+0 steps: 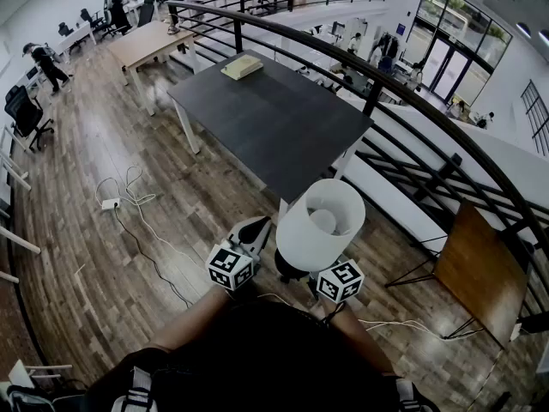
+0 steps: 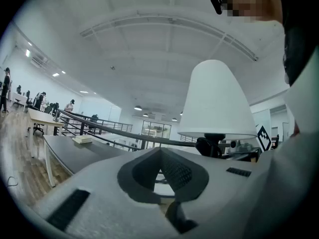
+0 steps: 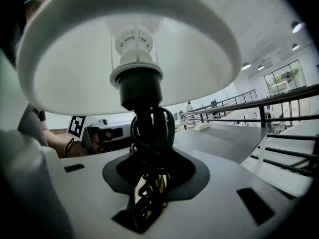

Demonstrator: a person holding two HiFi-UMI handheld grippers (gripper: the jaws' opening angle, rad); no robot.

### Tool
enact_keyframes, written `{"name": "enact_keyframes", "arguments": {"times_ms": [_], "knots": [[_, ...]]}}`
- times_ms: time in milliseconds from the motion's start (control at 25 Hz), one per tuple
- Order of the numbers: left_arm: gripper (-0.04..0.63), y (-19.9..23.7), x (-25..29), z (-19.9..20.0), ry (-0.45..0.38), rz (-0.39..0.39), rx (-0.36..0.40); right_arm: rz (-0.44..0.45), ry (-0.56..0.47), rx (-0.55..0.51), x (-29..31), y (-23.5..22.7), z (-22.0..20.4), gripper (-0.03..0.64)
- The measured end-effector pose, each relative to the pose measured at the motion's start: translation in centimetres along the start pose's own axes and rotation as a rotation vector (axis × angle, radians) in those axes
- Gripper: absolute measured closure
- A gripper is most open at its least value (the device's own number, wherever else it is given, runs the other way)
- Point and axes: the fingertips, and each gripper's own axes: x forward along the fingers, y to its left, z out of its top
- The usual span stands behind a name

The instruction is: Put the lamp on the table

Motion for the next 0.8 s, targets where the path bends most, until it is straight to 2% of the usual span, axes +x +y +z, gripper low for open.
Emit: {"name": "enact_keyframes", "arguments": {"times_ms": [600,800], "knots": [[0.586,6.0,2.6,-0.2,0.014,-0.004,-0.030,0.003,0.000,0.000,5.6,-1.9,1.1,0.503],[0.586,9.5,3.6,-0.6,0.025,-0.002,-0.044,-0.002,0.021,-0.005,9.2,-2.9,1.1,0.503]]}}
